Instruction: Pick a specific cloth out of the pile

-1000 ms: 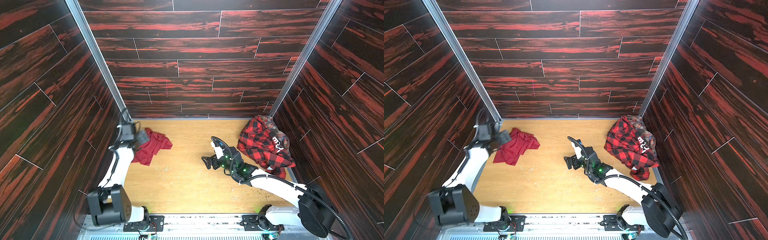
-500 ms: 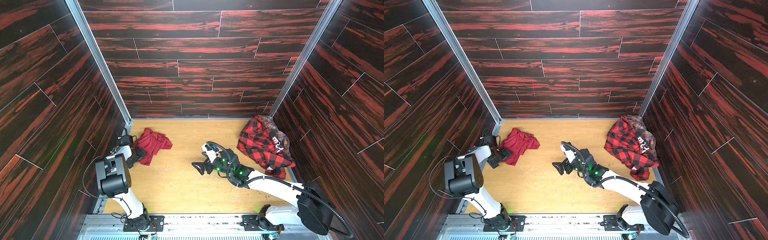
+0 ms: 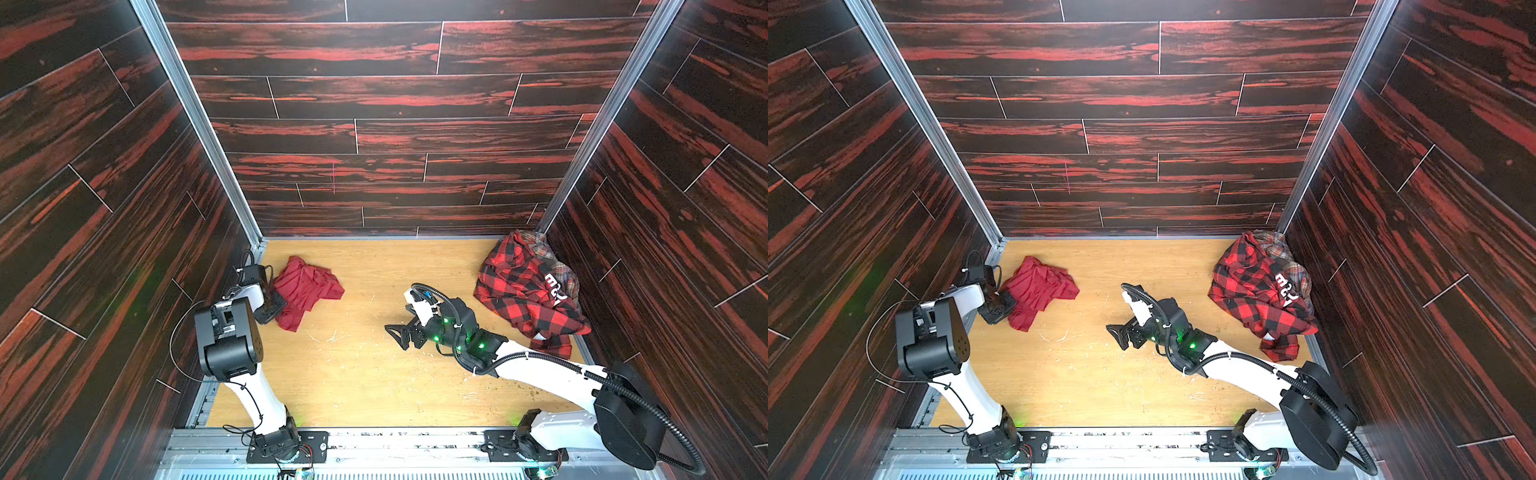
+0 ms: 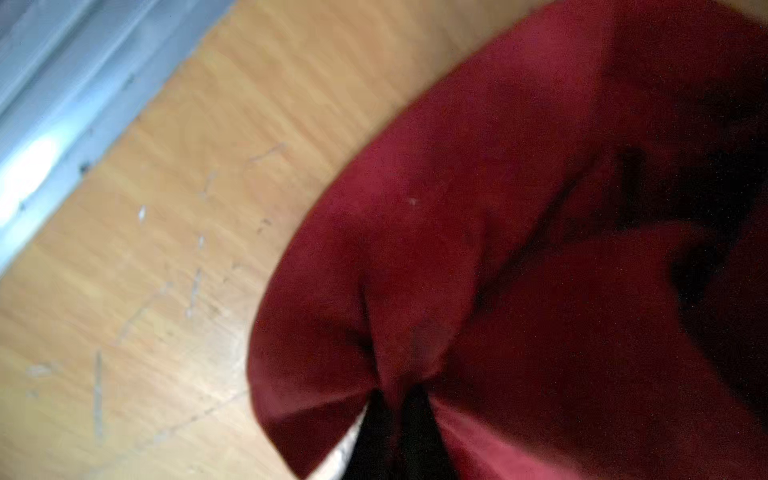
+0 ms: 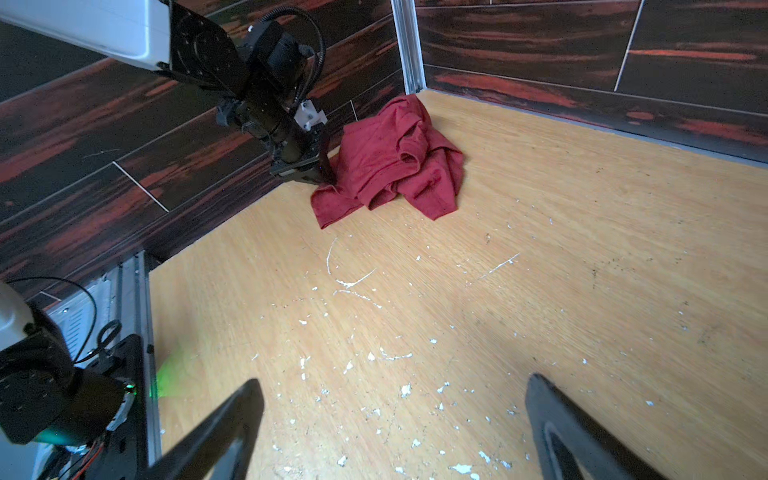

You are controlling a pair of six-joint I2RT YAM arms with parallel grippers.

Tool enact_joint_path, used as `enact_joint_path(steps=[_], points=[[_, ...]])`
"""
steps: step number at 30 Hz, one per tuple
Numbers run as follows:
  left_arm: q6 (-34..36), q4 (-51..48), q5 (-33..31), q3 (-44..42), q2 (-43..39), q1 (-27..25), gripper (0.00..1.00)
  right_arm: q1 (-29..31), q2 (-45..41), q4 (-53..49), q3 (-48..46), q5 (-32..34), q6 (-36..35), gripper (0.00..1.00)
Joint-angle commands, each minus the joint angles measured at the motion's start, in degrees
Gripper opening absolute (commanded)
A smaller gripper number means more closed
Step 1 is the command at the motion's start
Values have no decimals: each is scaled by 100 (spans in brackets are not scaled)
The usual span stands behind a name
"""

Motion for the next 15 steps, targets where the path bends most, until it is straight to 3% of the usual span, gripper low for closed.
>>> enact_joint_path(steps=[1,7,15], points=[[28,-85,71,-18,-595,2,0,25,103,-121,22,72,59,99],[283,-647,542,923,-797,-187,0,25,129,-142,38,72,114,99],[842,-2317,20,3071,287,-905,0,25,45,-212,-3,87,240,99]])
